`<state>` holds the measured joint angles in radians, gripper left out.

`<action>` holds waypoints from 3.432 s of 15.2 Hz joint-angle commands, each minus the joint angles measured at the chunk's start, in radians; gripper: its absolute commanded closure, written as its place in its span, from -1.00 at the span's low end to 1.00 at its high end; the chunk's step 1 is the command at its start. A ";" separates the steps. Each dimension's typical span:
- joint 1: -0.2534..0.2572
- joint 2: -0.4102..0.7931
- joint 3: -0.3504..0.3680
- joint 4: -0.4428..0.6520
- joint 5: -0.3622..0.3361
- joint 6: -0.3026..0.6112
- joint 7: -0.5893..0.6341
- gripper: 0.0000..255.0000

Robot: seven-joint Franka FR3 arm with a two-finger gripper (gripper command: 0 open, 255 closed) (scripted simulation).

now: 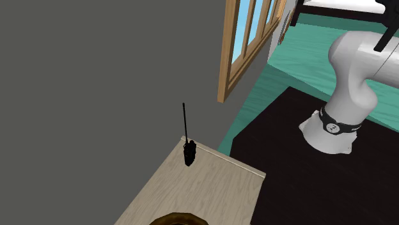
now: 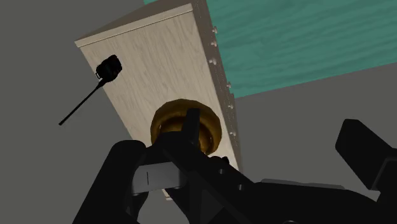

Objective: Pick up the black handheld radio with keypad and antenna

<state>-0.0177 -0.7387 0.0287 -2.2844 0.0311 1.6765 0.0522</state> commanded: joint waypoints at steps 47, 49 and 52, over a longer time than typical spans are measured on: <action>-0.092 0.879 -0.506 -0.046 0.298 0.790 -0.851 1.00; -0.092 0.879 -0.506 -0.045 0.298 0.789 -0.851 1.00; -0.092 0.879 -0.506 -0.045 0.298 0.789 -0.850 1.00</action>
<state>-0.1103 0.1397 -0.4778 -2.3291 0.3285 2.4659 -0.7982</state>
